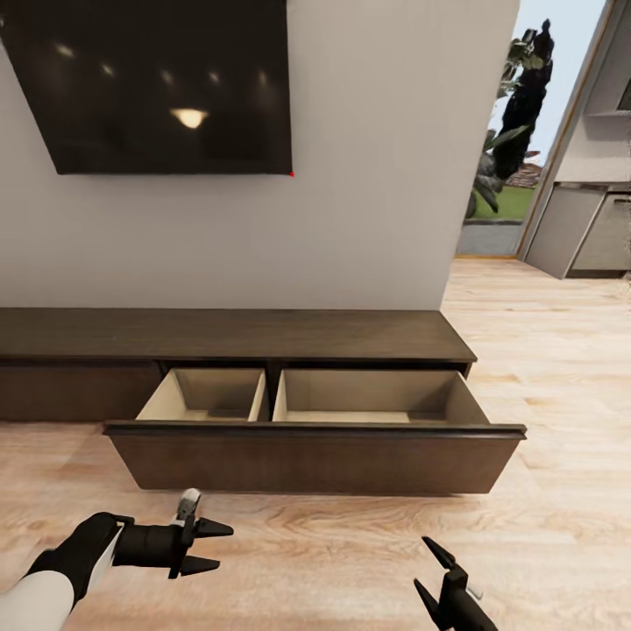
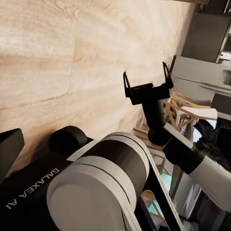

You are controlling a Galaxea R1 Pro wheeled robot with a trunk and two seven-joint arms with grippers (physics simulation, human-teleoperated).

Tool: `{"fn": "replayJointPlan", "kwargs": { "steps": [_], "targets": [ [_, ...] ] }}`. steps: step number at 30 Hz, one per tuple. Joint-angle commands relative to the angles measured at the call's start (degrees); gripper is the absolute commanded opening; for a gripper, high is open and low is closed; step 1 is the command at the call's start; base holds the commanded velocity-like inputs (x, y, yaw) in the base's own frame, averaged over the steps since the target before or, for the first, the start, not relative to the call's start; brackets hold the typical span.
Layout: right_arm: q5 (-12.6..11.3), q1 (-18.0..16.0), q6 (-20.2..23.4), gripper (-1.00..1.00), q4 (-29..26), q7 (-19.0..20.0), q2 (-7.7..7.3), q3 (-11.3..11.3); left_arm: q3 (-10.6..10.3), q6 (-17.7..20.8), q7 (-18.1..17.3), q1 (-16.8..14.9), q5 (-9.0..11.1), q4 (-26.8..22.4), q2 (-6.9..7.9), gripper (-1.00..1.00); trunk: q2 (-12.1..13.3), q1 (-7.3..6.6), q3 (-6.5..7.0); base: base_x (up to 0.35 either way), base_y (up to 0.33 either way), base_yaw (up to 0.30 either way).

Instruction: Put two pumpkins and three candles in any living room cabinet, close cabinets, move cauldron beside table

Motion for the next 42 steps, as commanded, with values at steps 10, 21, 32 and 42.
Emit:
{"fn": "replayJointPlan", "kwargs": {
  "steps": [10,21,32,42],
  "targets": [
    [0.09,0.71,-0.35,1.0,0.17,0.15,-0.15,-0.06,-0.06,-0.01,0.05,-0.01,-0.01,-0.02,-0.2,1.0,0.14,-0.26,2.22,-0.002,0.0,0.0],
    [0.44,0.97,-2.13,1.0,0.17,-0.46,-2.02,0.41,-0.1,-0.02,0.19,-0.01,-0.1,-0.02,-0.35,1.0,1.46,-1.13,4.53,0.0,0.0,0.0],
    [2.39,0.96,-10.51,1.0,0.1,-6.05,-2.02,2.17,-0.07,0.0,1.89,-0.01,-0.1,-0.02,-0.35,1.0,5.87,-3.54,6.51,0.0,0.0,0.0],
    [4.85,0.89,-11.26,1.0,-0.67,-21.15,-2.03,3.62,0.02,0.0,3.87,-0.01,-0.1,-0.01,-0.42,1.0,9.88,-5.74,8.3,-0.133,0.035,0.0]
  ]
}}
